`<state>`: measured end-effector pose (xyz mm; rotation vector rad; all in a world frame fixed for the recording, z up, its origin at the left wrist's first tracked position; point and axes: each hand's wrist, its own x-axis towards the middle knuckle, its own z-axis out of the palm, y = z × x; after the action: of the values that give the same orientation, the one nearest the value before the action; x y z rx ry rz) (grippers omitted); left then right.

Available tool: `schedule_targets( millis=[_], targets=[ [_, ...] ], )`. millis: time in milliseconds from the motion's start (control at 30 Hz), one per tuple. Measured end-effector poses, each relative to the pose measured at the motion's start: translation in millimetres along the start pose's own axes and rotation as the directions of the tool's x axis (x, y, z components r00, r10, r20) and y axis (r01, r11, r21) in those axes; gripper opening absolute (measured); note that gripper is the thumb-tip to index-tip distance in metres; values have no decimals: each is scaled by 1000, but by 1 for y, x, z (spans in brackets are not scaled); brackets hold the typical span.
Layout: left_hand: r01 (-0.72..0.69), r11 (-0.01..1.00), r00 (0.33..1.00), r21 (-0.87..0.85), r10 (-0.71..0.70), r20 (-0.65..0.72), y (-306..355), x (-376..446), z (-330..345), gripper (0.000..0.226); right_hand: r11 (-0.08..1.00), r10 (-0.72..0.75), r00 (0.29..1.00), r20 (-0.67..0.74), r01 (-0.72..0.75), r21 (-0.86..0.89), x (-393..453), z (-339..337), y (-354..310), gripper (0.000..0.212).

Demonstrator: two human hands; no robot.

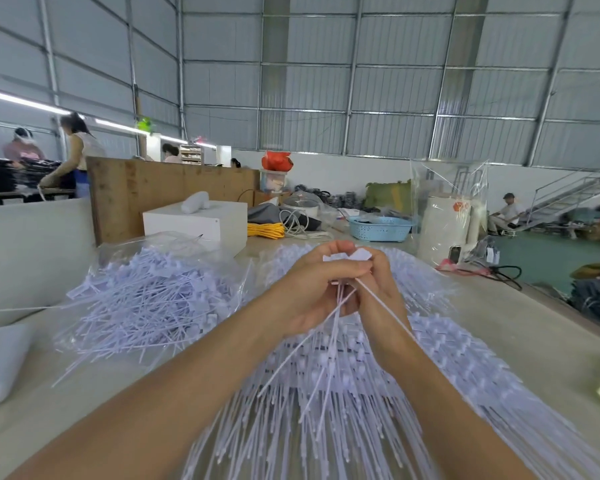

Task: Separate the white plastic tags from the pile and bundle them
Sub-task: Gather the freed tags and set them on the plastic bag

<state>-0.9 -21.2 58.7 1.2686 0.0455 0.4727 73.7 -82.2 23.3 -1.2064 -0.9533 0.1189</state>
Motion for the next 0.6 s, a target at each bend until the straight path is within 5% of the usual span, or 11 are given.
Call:
schedule_targets(
  millis=[200, 333, 433, 600],
  targets=[
    [18, 999, 996, 30, -21, 86, 4, 0, -11, 42, 946, 216, 952, 219, -259, 193, -6, -7, -11, 11],
    [-20, 1000, 995, -6, 21, 101, 4, -1, -13, 38, 888, 309, 891, 332, -396, 233, -4, -10, -17, 44],
    [-93, 996, 993, 2, 93, 77, 6, 0, -6, 38, 883, 325, 897, 299, -401, 243, -3, -11, -18, 64],
    [-292, 954, 947, -74, 277, -163, 32, 10, 10, 46, 948, 224, 907, 357, -287, 136, -5, -11, -18, 88]
  ],
)
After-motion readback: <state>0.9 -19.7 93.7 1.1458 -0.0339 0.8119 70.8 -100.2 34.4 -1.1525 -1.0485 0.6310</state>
